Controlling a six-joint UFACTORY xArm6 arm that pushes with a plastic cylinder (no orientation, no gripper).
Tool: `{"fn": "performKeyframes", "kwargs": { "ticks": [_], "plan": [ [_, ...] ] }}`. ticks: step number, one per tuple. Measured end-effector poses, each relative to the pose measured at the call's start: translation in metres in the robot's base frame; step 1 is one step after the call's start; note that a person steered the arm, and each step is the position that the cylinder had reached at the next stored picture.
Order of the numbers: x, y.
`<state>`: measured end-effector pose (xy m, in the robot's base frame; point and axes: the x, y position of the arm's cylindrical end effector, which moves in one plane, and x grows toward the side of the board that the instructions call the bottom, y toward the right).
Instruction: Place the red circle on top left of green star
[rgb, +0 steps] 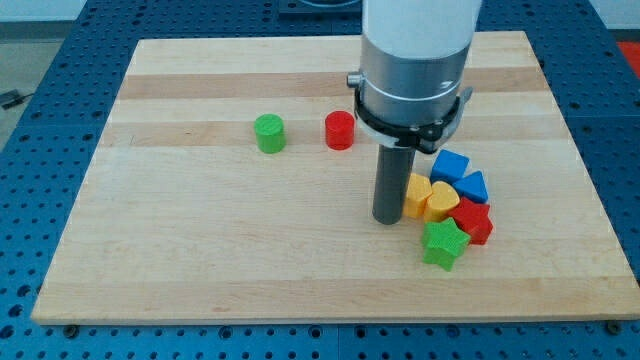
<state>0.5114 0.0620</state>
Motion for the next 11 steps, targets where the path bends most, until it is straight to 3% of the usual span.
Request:
{"fn": "performKeyframes", "kwargs": {
  "ticks": [3, 4, 6, 7, 8, 10, 11],
  "plan": [
    [-0.008, -0.001],
    [-0.039, -0.033],
    [-0.115, 0.012],
    [-0.159, 0.003],
    [-0.159, -0.042],
    [-0.081, -0.039],
    [-0.085, -0.039]
  ]
}}
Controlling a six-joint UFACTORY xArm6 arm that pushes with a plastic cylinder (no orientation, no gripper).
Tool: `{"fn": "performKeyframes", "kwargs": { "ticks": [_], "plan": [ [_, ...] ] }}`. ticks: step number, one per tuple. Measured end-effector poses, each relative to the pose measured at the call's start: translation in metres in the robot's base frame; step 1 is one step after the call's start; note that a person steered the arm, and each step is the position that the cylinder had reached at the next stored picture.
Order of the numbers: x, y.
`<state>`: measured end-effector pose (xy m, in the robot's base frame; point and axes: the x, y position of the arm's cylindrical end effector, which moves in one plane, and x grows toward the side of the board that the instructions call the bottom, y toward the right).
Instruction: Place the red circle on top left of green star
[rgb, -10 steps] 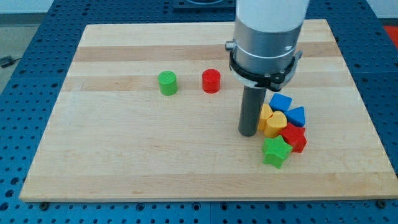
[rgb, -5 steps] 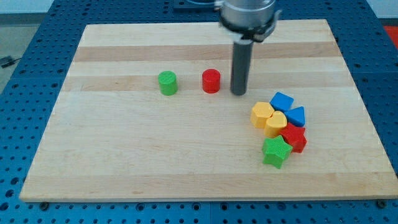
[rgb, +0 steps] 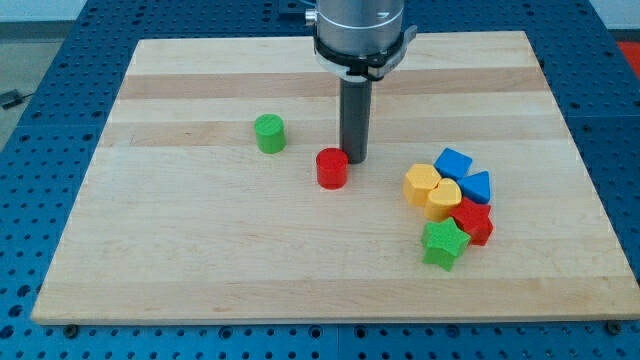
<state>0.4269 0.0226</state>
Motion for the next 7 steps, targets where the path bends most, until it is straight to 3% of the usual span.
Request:
{"fn": "performKeyframes", "kwargs": {
  "ticks": [2, 3, 4, 7],
  "plan": [
    [0.003, -0.045],
    [0.043, -0.033],
    [0.057, -0.021],
    [0.069, -0.082]
  ]
}}
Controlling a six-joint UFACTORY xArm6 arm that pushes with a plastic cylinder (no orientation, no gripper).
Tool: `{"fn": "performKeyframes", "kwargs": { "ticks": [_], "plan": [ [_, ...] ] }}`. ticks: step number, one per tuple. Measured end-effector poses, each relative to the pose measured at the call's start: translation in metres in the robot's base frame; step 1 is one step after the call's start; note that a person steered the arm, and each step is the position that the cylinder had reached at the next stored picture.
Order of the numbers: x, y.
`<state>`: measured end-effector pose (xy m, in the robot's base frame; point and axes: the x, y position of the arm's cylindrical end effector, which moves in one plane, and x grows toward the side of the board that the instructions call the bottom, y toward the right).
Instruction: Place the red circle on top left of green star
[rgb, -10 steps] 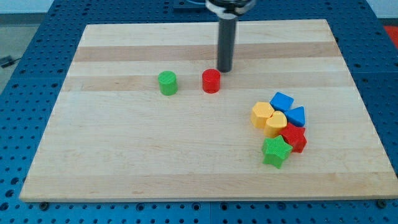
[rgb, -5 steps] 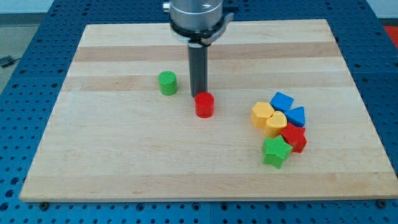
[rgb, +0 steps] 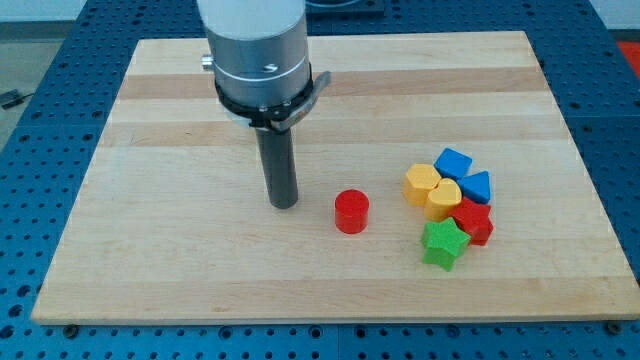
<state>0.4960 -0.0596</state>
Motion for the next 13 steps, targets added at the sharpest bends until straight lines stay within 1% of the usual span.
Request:
{"fn": "performKeyframes", "kwargs": {
  "ticks": [2, 4, 5, 6, 7, 8, 9, 10, 13],
  "plan": [
    [0.002, 0.000],
    [0.002, -0.015],
    [0.006, 0.024],
    [0.006, 0.077],
    [0.006, 0.097],
    [0.006, 0.077],
    [0.007, 0.029],
    [0.010, 0.033],
    [0.016, 0.118]
  ]
}}
